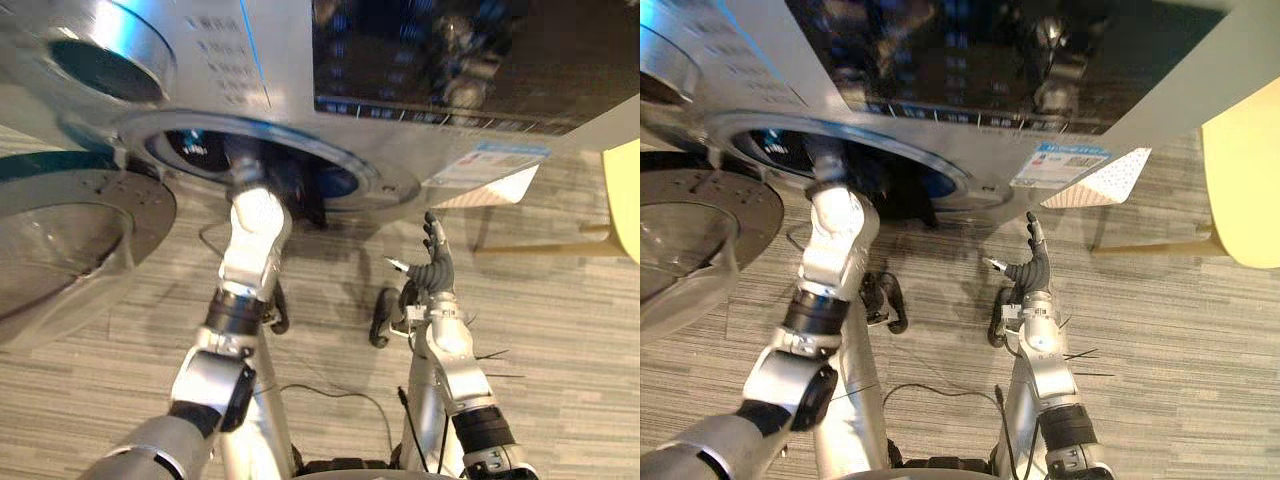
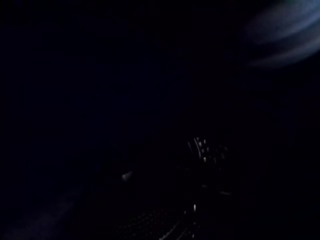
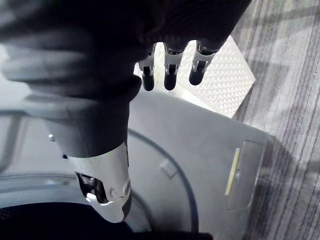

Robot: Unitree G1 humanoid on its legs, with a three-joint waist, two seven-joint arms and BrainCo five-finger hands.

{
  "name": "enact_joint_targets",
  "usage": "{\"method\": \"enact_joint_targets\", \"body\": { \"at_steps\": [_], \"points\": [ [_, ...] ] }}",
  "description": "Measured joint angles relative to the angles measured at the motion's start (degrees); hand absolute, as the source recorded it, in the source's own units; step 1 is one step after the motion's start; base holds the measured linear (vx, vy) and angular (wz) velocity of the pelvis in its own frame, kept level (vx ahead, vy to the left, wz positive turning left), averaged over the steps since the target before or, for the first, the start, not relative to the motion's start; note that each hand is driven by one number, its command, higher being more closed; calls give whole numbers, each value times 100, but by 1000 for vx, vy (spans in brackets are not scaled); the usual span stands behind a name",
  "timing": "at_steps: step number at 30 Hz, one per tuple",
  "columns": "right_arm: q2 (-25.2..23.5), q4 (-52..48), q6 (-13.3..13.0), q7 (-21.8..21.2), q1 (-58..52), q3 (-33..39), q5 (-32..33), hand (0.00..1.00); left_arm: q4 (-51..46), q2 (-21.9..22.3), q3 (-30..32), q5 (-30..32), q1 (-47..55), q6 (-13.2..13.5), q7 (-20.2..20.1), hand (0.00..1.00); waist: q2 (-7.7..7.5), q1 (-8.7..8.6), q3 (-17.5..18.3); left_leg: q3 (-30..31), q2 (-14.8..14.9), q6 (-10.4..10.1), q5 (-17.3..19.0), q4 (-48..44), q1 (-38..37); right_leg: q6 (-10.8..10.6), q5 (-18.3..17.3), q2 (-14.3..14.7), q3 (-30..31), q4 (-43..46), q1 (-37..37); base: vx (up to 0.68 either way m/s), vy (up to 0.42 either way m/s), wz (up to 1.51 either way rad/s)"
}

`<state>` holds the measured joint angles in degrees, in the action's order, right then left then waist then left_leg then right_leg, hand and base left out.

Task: Pick up the laundry basket with both hands and put the clothes into the washing machine.

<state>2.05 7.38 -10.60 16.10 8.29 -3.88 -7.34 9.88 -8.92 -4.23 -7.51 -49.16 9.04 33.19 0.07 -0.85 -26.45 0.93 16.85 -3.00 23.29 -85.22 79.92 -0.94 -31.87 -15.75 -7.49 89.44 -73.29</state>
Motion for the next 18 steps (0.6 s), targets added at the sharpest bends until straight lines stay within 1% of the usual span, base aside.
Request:
{"method": "enact_joint_targets", "body": {
  "at_steps": [2, 3, 5, 7, 8, 9, 10, 11, 12, 14, 17, 18],
  "points": [
    [-80, -8, -36, -16, 12, 5, -1, 0, -60, -203, -12, 305, -427, -182, 287, 100, -128, -14, -2, 60, -2, -1, -28, -142, 313, 38, -14, 0, -3, 175, -297, -30, -58, -1],
    [-104, -26, -38, -28, 10, 0, -1, 0, -62, -257, -22, 427, -547, -230, 379, 100, -156, -22, -6, 71, -3, -7, -32, -177, 401, 50, -20, 0, -14, 214, -372, -17, -55, 1],
    [-176, -138, -69, -132, 7, -5, -2, 0, -64, -452, -60, 899, -906, -442, 671, 100, -256, -73, -10, 130, -19, -22, -57, -258, 655, 80, -25, -12, -35, 305, -594, 0, -52, 1],
    [-175, -218, -180, -172, 3, -19, -2, 0, -63, -612, -137, 1154, -1130, -560, 836, 100, -272, -140, -7, 201, -66, -29, -64, -322, 824, 90, -30, -25, -65, 362, -703, 27, -33, 4],
    [-170, -256, -287, -214, 6, -14, -2, 0, -55, -811, -319, 1438, -1475, -704, 949, 100, -326, -163, 0, 211, -96, -18, -88, -340, 975, 90, -30, -39, -58, 394, -855, 47, -32, 6],
    [-171, -273, -310, -240, 6, -9, 0, 0, -49, -906, -393, 1591, -1662, -758, 981, 100, -359, -175, -8, 210, -104, -5, -115, -353, 1042, 93, -28, -40, -55, 416, -913, 43, -27, 5],
    [-175, -274, -331, -260, 5, -27, 0, 0, -2, -1019, -478, 1717, -1858, -777, 1028, 100, -400, -188, -20, 209, -113, -1, -121, -371, 1095, 93, -29, -42, -55, 442, -966, 58, -27, 4],
    [-177, -287, -405, -285, 1, -48, 4, 0, 124, -1206, -577, 2001, -2184, -790, 1096, 100, -439, -197, -13, 229, -139, -2, -126, -391, 1216, 93, -29, -44, -65, 459, -1059, 52, -16, 5],
    [-175, -331, -420, -291, -3, -49, 5, 0, 148, -1306, -594, 2111, -2315, -790, 1108, 100, -441, -220, -12, 233, -161, -3, -134, -391, 1259, 93, -29, -49, -65, 460, -1098, 54, -11, 4],
    [-186, -511, -463, -323, -33, -93, 6, 0, 153, -1581, -625, 2226, -2518, -789, 1187, 100, -460, -309, 0, 233, -179, -4, -135, -388, 1352, 92, -29, -51, -54, 454, -1191, 52, -4, 1],
    [-184, -735, -510, -387, -194, -176, 1, 0, 153, -1805, -601, 2345, -2686, -776, 1465, 100, -476, -327, 9, 256, -170, -5, -134, -393, 1489, 92, -29, -44, -77, 450, -1308, 65, -9, -3],
    [-179, -773, -510, -380, -205, -177, 1, 0, 153, -1870, -601, 2345, -2687, -776, 1475, 100, -479, -329, 15, 278, -160, -5, -134, -398, 1527, 92, -29, -40, -98, 446, -1324, 42, -10, -4]
  ]
}}
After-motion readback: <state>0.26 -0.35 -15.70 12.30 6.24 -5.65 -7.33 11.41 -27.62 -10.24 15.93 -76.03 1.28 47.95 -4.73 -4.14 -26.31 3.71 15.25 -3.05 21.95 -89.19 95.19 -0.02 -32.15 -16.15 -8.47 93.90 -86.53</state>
